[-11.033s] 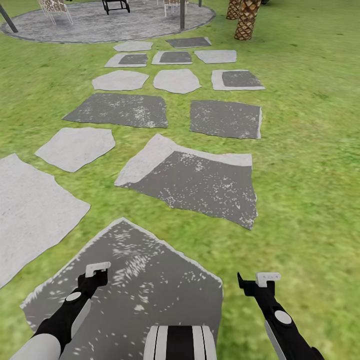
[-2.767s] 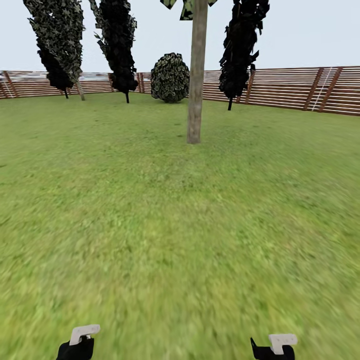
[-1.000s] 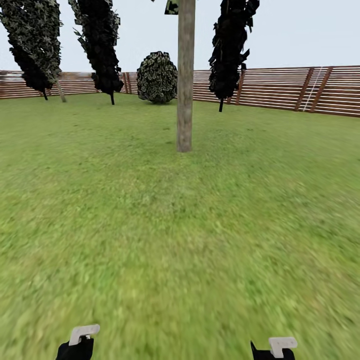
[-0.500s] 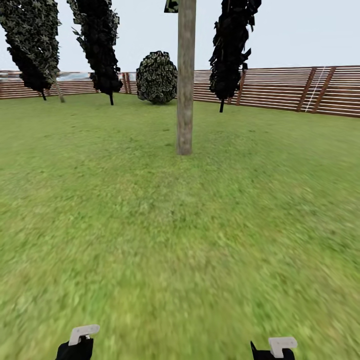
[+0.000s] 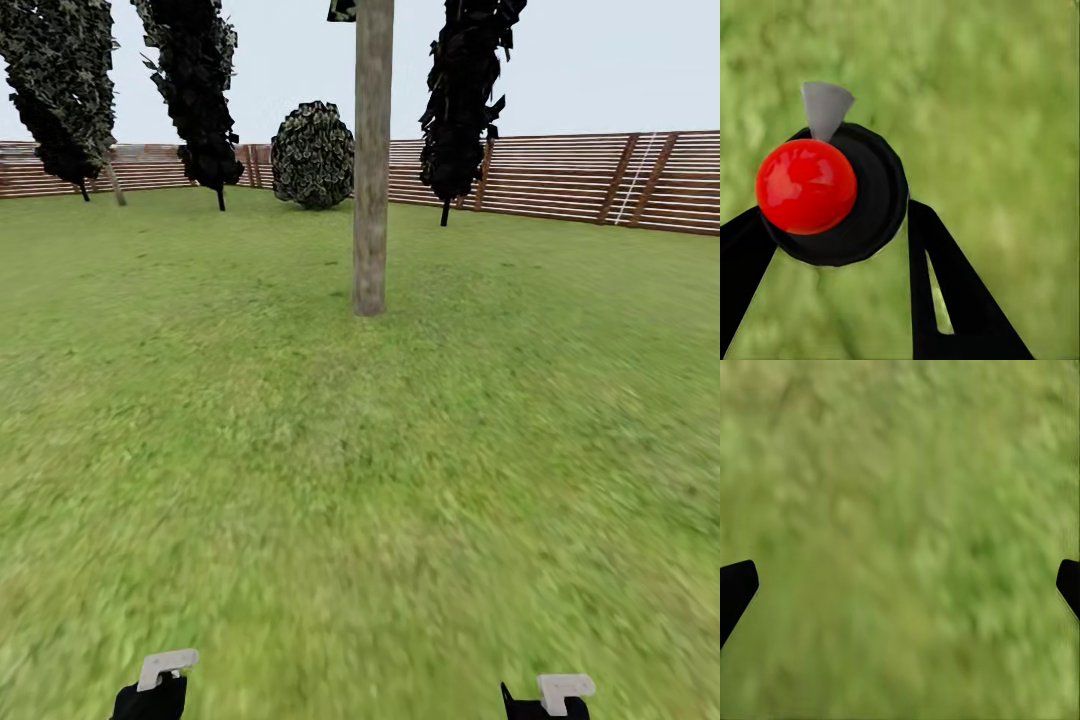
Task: In the garden, pick up the pesticide atomizer on the floor and spray pesticide onto both trees until each tree trunk is fully covered.
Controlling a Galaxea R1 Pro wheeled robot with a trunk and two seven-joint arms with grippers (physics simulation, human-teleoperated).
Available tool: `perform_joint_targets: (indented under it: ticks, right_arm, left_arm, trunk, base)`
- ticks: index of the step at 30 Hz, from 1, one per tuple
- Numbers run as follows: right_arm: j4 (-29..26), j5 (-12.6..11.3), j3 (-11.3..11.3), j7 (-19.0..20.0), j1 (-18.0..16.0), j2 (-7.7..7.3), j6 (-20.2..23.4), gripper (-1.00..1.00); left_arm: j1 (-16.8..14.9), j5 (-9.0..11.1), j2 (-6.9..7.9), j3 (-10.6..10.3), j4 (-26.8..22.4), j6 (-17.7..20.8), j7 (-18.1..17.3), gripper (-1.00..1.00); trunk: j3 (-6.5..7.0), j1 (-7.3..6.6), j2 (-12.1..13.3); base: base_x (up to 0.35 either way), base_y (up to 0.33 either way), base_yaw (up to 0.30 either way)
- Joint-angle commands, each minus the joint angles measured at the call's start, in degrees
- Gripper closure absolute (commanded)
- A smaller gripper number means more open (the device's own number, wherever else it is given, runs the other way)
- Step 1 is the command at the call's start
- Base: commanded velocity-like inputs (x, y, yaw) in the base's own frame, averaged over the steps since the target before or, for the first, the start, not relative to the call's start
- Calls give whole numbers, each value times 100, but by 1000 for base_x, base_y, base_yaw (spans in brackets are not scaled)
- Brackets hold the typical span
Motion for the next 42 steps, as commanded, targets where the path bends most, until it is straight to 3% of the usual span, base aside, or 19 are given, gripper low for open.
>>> perform_joint_targets:
  ticks: [1,24,42]
  right_arm:
    - [3,23,-8,-2,-2,1,-17,-100]
    - [11,32,-8,-2,-2,1,-17,-100]
    - [4,24,-5,39,-2,1,-22,-100]
  left_arm:
    - [-3,41,0,-5,3,-18,6,100]
    - [-3,41,0,-5,3,-18,6,100]
    - [-3,41,0,-4,3,-18,6,100]
  trunk:
    - [-4,2,-1]
    - [-4,2,-1]
    - [-4,2,-1]
  base:
    - [337,0,0]
    - [337,0,-1]
    - [337,0,-94]
